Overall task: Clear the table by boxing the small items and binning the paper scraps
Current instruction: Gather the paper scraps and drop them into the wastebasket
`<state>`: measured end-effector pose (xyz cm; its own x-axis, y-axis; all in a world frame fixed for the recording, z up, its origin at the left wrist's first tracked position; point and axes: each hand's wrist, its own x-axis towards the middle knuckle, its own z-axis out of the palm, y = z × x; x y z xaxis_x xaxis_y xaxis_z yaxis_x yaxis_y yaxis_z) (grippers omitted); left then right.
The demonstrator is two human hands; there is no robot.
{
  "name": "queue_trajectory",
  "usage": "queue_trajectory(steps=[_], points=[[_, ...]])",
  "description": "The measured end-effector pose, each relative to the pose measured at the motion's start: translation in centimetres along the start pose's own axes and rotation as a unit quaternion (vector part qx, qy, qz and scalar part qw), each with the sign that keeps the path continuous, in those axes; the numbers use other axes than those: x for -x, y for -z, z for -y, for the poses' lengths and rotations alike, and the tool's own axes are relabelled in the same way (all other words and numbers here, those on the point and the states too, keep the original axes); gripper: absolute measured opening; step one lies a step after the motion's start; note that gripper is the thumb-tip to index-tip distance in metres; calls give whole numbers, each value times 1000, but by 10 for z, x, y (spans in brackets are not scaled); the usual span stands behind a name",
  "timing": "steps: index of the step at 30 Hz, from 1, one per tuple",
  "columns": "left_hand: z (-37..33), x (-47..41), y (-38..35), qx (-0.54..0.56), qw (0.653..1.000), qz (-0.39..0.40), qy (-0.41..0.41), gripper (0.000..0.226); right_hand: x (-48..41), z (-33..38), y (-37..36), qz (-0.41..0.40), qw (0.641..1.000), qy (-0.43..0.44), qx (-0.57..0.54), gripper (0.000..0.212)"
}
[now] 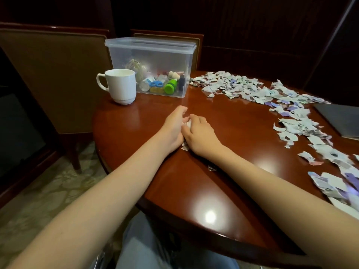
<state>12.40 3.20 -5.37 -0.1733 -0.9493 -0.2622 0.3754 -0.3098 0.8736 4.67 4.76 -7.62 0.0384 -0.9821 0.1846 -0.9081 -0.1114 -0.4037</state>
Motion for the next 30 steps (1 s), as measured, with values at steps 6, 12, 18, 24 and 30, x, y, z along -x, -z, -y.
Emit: queue_trajectory(steps=[6, 12, 18, 24, 30], points=[[-8, -3, 8, 3, 1000, 4, -10, 38, -32, 5, -7, -31, 999, -19, -15, 44], [-10, 0, 11, -10, 1000, -1, -25, 44, -31, 3, -1, -51, 998, 0, -33, 28], [-5, 2, 26, -390, 904, -78, -156, 47, -31, -11, 8, -102, 992, -30, -75, 43], [-1, 18, 31, -606, 779, 147, -65, 130, -32, -35, 19, -128, 981, -69, -125, 46], [5, 23, 27, -703, 689, 145, -95, 129, -35, -41, 17, -135, 982, -63, -117, 44]])
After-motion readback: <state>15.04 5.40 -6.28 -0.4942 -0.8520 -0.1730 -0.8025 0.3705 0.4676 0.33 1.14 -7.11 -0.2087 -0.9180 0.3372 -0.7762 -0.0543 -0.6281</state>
